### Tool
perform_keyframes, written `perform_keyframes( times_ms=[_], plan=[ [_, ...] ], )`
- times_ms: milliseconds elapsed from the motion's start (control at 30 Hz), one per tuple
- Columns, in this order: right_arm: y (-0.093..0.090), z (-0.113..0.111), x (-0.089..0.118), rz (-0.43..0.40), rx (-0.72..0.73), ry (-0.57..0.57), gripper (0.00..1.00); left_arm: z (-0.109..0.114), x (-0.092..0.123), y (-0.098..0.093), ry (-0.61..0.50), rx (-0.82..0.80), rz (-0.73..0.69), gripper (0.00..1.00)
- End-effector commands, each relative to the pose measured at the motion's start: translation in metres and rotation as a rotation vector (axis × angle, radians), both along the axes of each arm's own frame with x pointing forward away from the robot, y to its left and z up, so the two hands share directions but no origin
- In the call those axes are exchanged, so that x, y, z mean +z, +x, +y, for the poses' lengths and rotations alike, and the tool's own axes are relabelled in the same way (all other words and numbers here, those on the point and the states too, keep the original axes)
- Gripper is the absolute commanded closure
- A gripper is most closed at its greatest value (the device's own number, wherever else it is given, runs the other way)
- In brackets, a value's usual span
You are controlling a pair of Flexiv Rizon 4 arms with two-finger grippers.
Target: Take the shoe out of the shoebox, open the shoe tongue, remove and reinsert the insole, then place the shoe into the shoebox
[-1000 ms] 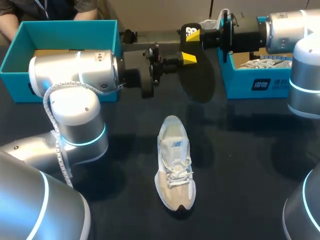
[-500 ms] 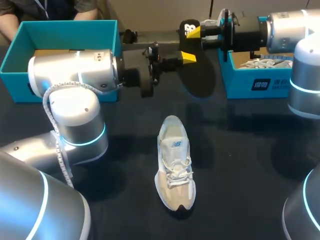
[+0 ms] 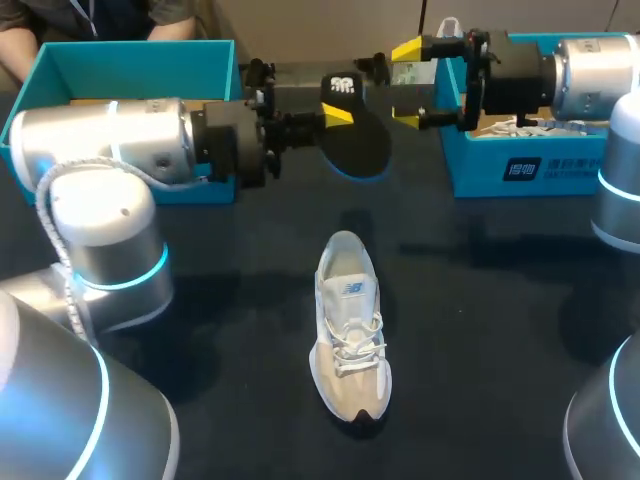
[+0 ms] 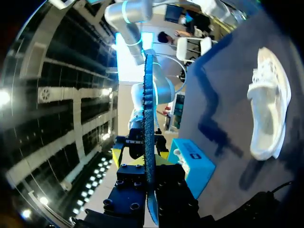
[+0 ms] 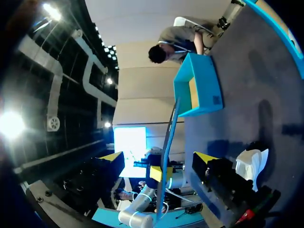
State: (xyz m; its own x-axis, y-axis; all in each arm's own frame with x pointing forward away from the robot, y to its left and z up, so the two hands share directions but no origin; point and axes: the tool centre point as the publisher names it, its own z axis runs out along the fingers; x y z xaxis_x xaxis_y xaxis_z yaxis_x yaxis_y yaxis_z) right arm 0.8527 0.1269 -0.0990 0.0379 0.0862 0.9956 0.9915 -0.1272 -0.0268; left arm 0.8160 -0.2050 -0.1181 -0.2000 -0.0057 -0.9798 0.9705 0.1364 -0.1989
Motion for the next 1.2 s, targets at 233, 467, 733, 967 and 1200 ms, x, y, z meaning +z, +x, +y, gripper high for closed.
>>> perform_keyframes(
  times_ms=[233,467,733,967,1200],
  plan=[
    [-0.002,-0.004,0.001,0.002,0.001,-0.002,0.00,0.031,0.005,-0.008,-0.027,-0.164,0.503,1.00],
    [-0.002,-0.004,0.001,0.002,0.001,-0.002,0.00,0.029,0.004,-0.007,-0.024,-0.130,0.537,1.00],
    [-0.002,-0.004,0.001,0.002,0.001,-0.002,0.00,0.035,0.004,0.006,0.019,0.006,1.005,1.00],
    [-0.002,-0.004,0.001,0.002,0.001,-0.002,0.00,0.039,0.010,-0.003,-0.055,0.083,1.259,1.00],
    [-0.002,-0.004,0.001,0.002,0.001,-0.002,0.00,0.040,0.011,-0.005,-0.097,0.102,1.239,1.00]
  ],
)
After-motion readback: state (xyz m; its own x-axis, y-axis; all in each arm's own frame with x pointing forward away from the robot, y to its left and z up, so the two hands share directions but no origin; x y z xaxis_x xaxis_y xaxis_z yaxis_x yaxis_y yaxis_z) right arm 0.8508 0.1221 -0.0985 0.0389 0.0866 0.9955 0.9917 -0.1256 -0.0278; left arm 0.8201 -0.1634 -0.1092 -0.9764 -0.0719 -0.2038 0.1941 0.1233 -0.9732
